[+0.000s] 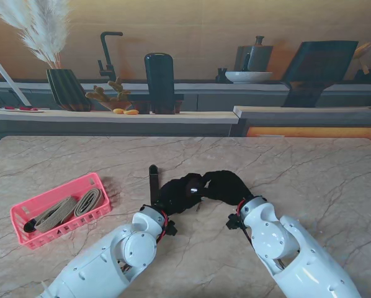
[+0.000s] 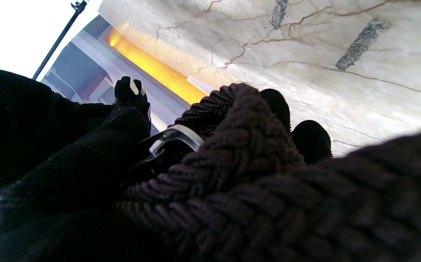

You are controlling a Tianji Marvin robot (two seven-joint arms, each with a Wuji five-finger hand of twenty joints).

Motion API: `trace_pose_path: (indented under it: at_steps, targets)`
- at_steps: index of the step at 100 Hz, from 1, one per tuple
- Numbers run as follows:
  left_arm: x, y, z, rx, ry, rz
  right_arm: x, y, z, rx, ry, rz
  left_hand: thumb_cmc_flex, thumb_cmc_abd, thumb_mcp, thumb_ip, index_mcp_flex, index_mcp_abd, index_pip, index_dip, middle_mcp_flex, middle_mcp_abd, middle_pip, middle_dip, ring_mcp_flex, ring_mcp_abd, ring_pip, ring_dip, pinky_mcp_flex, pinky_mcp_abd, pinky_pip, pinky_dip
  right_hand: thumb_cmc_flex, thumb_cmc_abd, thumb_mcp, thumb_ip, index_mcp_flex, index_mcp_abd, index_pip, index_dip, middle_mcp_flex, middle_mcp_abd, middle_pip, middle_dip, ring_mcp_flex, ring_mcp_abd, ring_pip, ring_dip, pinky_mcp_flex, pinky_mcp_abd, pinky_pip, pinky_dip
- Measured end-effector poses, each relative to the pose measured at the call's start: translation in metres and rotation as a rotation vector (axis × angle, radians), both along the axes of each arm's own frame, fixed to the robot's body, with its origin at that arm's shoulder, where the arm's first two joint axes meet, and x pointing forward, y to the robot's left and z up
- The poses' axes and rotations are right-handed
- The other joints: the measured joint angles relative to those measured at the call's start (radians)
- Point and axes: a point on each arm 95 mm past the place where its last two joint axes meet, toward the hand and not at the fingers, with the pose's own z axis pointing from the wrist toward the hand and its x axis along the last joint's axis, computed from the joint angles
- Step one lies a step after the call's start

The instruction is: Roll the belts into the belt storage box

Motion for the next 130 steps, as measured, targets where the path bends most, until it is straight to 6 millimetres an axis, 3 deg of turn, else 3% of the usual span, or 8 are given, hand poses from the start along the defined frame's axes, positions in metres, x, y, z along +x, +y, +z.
trace_pose_path:
  at_steps: [25,37,42,51,72,100,117,130]
  targets:
    - [-0.001,-0.002,-0.001,0.014,0.001,-0.002,0.003,0.014,-0.003,0.002,0.05,0.032,0.0,0.0,0.01,0.0,0.0,0.008,0.0,0.0,0.0,0.0,0.002,-0.012,0.0,0.0,-0.002,-0.011,0.002,0.0,0.0,-0.004,0.055,-0.002,-0.005,0.032,0.013,0.013,0.01,0.003,0.012,0.0,0.005,0.0,0.013,0.001,0.009,0.0,0.006,0.009,0.027,-0.024]
    - [-0.001,-0.002,-0.001,0.017,0.001,-0.004,0.006,0.016,-0.004,0.008,0.088,0.04,0.0,-0.001,0.01,0.0,0.0,0.008,0.0,-0.001,0.011,0.0,0.003,-0.02,0.009,0.0,-0.003,-0.012,0.003,0.0,0.0,-0.004,0.24,0.017,-0.148,0.038,0.013,0.022,0.022,0.001,0.034,-0.003,0.011,-0.005,0.028,0.001,0.012,-0.001,0.014,0.01,0.046,-0.052]
    - [-0.001,-0.002,-0.002,0.017,0.002,-0.004,0.006,0.016,-0.004,0.007,0.094,0.039,0.0,-0.001,0.011,0.0,0.0,0.008,0.0,-0.001,0.011,0.0,0.003,-0.021,0.009,0.0,-0.003,-0.013,0.003,0.0,0.0,-0.004,0.324,0.036,-0.252,0.036,0.007,0.024,0.08,-0.088,0.037,-0.008,0.011,-0.015,0.03,0.0,0.013,-0.001,0.015,0.01,0.05,-0.06]
    - [-0.001,-0.001,-0.001,0.006,0.001,-0.005,0.006,0.017,-0.004,0.061,0.129,0.024,0.0,-0.001,0.011,0.0,0.0,0.008,0.0,-0.001,0.011,0.0,0.003,-0.022,0.009,0.0,-0.004,-0.013,0.003,0.0,0.0,-0.004,0.381,0.035,-0.265,0.031,-0.04,0.045,0.213,-0.245,0.051,-0.011,0.011,-0.023,0.041,0.0,0.013,-0.005,0.024,0.01,0.053,-0.068]
    - [-0.002,-0.001,0.003,-0.022,-0.014,-0.042,0.002,0.012,-0.001,0.13,0.189,-0.003,-0.026,-0.011,0.013,0.0,0.0,-0.006,-0.012,-0.002,-0.024,-0.001,0.002,-0.025,-0.048,-0.012,-0.047,-0.021,-0.07,-0.011,-0.041,-0.019,0.39,0.033,-0.212,-0.033,-0.065,0.051,0.284,-0.291,0.063,-0.023,0.01,-0.029,0.041,-0.004,0.013,-0.008,0.022,0.009,0.053,-0.072]
    - [-0.002,0.003,0.006,-0.028,-0.019,-0.091,0.002,-0.007,0.0,0.259,0.241,-0.111,-0.138,-0.024,-0.026,0.003,-0.06,-0.062,-0.118,-0.055,-0.372,0.011,-0.45,-0.214,-0.337,-0.011,-0.337,-0.01,-0.297,-0.008,-0.23,-0.025,0.4,0.03,-0.187,-0.076,-0.065,0.049,0.308,-0.268,0.064,-0.031,0.01,-0.028,0.04,-0.011,0.013,-0.008,0.011,-0.002,0.053,-0.079]
    - [-0.004,0.005,0.007,-0.038,-0.017,-0.09,0.002,-0.019,0.005,0.293,0.206,-0.17,-0.15,-0.023,-0.066,0.003,-0.091,-0.114,-0.118,-0.054,-0.538,0.023,-0.577,-0.286,-0.489,-0.01,-0.521,-0.049,-0.374,-0.003,-0.297,-0.027,0.4,0.03,-0.178,-0.076,-0.065,0.049,0.308,-0.251,0.064,-0.034,0.011,-0.026,0.04,-0.014,0.015,-0.006,0.011,-0.005,0.052,-0.079]
    - [-0.004,0.006,0.007,-0.052,-0.021,-0.075,0.001,-0.025,0.009,0.368,0.199,-0.2,-0.15,-0.023,-0.066,0.003,-0.106,-0.12,-0.118,-0.055,-0.619,0.033,-0.604,-0.307,-0.562,-0.01,-0.57,-0.061,-0.411,-0.002,-0.331,-0.029,0.4,0.03,-0.178,-0.076,-0.065,0.049,0.308,-0.245,0.064,-0.039,0.011,-0.025,0.04,-0.021,0.022,-0.005,0.011,-0.015,0.048,-0.079]
